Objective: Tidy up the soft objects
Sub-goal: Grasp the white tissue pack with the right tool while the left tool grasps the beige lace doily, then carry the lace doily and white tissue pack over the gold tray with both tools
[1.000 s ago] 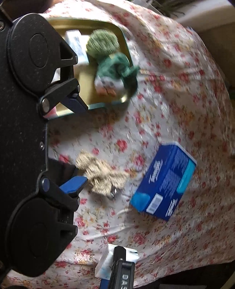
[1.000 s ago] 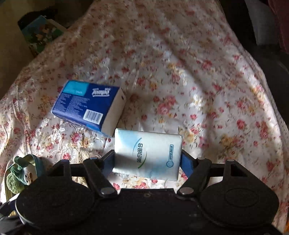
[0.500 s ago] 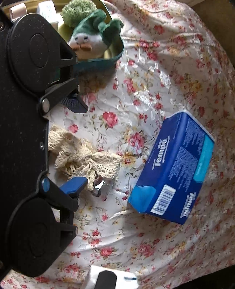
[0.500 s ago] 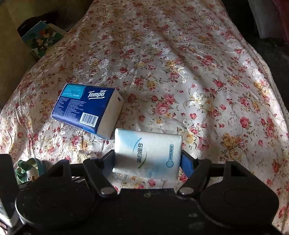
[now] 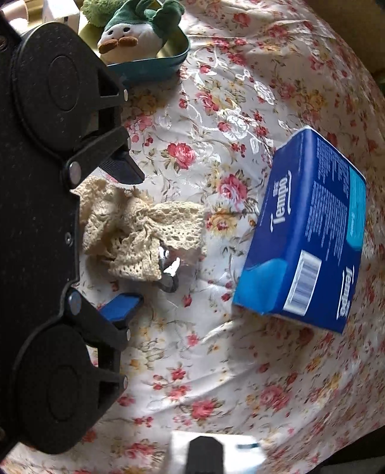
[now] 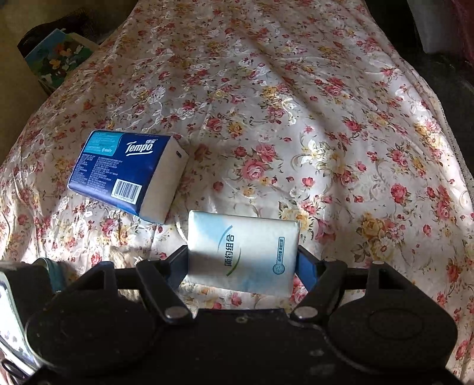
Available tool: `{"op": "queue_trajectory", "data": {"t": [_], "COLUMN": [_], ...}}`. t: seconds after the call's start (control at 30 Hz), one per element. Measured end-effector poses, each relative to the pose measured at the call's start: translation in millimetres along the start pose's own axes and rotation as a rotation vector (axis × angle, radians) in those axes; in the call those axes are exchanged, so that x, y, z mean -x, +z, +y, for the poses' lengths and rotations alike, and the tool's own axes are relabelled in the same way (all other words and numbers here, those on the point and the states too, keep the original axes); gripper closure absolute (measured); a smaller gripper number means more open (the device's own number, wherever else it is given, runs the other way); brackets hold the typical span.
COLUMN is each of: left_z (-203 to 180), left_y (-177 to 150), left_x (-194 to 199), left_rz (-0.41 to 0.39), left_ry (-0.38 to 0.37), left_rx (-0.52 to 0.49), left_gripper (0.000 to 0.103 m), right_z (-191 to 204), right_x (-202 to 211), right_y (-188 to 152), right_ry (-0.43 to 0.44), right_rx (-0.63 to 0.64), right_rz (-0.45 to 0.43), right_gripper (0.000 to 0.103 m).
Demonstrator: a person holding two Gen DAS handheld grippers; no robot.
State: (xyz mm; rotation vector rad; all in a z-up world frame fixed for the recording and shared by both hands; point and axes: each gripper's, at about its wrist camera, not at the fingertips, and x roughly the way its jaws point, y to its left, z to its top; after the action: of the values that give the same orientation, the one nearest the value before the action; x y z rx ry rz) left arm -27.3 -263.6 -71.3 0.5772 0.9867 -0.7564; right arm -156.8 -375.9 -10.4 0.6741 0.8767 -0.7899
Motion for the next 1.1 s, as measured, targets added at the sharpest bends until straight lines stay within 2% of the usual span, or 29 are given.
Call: {"op": "queue_trajectory", "data": {"t": [0.17,0.23,0.27,0.47,0.63,0.83,0.97,1.1], "left_z": [-1.9,0.0,0.9,-4.6,-24.2,-55.1,-77.0,-93.8], "left_y": [1.2,2.5,3.6,4.9,7.8,7.7,-4.1,-23.6], "left_x": [0.4,-0.5,-2.0,4.5,33.0,67.5,87.9,103.3], "left_rz": [0.01,0.017,0.022,-0.004,-0.041,-0.078,-0.084,-0.065], "left_ry": [-0.006,-0.008,-0.007,-0.006,-0.097,-0.216,-0.29,-0.341], "left_rx": [0.015,0.024,0.024,-0.012,-0.013,-0.056,-0.121,-0.197], "left_gripper": [0.026,0.035,0.045,0.05,0.05,0.05,0.05,0.05], "right_z": [0.2,0.9,1.1,0.6,-7.0,-34.2,-63.6,-82.6], "right_x": [-3.7,-4.8,-5.1,-6.4,2.3,27.6,40.4,49.3], "right_y": [-0.1,-0.2,-0.3,0.2,2.4,0.8,-12.0,-27.4], "right_ry": [-0.007,-0.011,-0.014,-0.03,-0.07,-0.178,-0.199,-0.227], "right_rx": [0.0,0.003,0.004,0.019,0.016,-0.041,-0.101,-0.108], "right_rz": [0.011,0.013,0.013,0.01,-0.026,-0.125,-0.127,-0.118], "right_gripper": [0.03,0.03,0.03,0.03,0.03,0.03,0.029,0.029]}}
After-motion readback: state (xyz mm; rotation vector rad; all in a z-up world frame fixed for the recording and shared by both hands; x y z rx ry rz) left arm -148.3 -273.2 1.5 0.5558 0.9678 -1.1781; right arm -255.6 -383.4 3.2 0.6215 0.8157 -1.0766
